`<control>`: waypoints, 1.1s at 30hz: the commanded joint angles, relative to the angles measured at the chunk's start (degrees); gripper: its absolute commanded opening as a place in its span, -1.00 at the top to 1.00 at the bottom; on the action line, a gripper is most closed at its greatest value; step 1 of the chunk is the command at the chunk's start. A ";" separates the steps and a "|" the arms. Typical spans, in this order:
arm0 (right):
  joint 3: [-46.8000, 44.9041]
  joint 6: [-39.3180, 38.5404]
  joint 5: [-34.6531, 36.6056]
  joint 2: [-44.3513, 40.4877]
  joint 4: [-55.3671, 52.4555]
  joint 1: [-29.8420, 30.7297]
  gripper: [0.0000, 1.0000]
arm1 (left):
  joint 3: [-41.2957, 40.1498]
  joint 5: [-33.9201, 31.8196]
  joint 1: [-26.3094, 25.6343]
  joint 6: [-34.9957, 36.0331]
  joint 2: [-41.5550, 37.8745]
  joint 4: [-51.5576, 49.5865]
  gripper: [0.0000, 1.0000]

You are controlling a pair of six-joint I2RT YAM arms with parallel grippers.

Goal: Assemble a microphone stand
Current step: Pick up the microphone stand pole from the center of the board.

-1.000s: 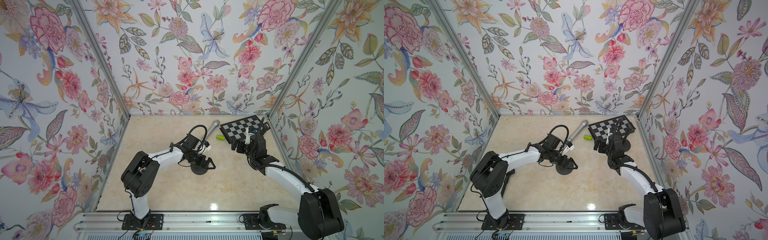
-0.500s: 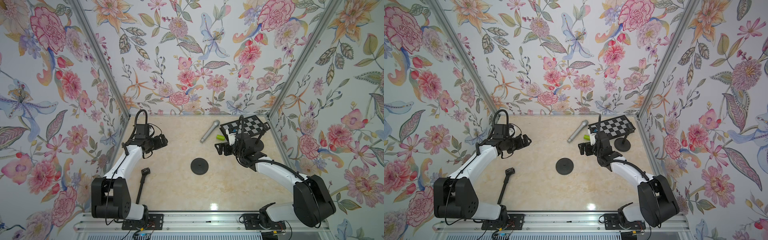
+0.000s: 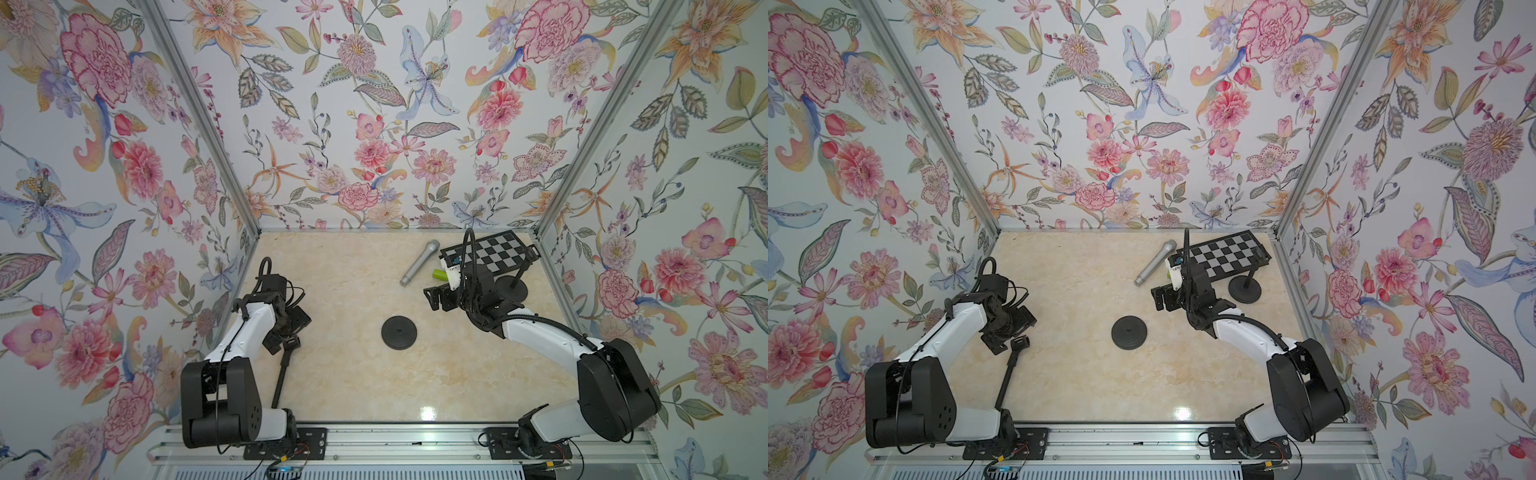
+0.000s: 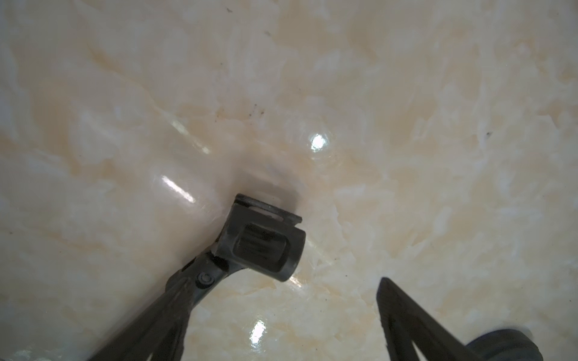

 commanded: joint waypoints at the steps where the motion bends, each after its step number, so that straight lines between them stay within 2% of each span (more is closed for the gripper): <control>1: -0.45 -1.60 1.67 -1.15 0.33 0.20 -0.99 | -0.31 -4.32 0.25 6.18 -2.04 -3.14 -0.85; 5: -0.02 -1.27 2.14 -0.10 0.83 0.30 -0.99 | -0.47 -6.20 0.25 10.41 -1.50 -6.96 -0.78; 10: 0.82 -0.40 2.23 0.75 1.50 0.38 -0.99 | -4.58 -7.90 0.34 10.53 -3.43 -7.51 -0.59; 16: 0.50 0.62 3.79 1.21 2.93 0.47 -0.99 | -11.56 3.70 0.34 13.91 -2.04 0.46 -0.45; 18: -0.59 1.14 5.35 0.60 4.15 0.47 -0.99 | -12.85 4.77 0.34 14.52 -1.53 2.06 -0.38; 20: -2.00 1.24 6.26 -0.07 6.00 0.30 -0.99 | -14.16 5.52 0.34 14.80 -1.54 3.59 -0.19; 23: -2.62 1.18 7.21 -0.53 6.47 0.25 -0.99 | -16.04 8.85 0.34 16.10 -2.15 7.66 -0.01; 25: -3.13 1.81 8.01 -0.66 7.10 0.17 -0.99 | -17.19 15.64 0.18 17.03 -2.45 11.67 0.08; 27: -3.45 2.45 8.00 -0.67 7.77 0.12 -0.99 | -17.71 19.20 -1.03 16.30 -2.88 14.38 0.23; 31: -3.52 3.06 8.03 -0.73 8.02 0.16 -0.99 | -14.96 19.42 -6.39 17.11 -1.74 17.53 0.60; 33: -3.65 3.52 7.96 -0.69 8.31 0.12 -0.99 | -13.19 18.98 -8.79 17.21 0.28 18.26 0.73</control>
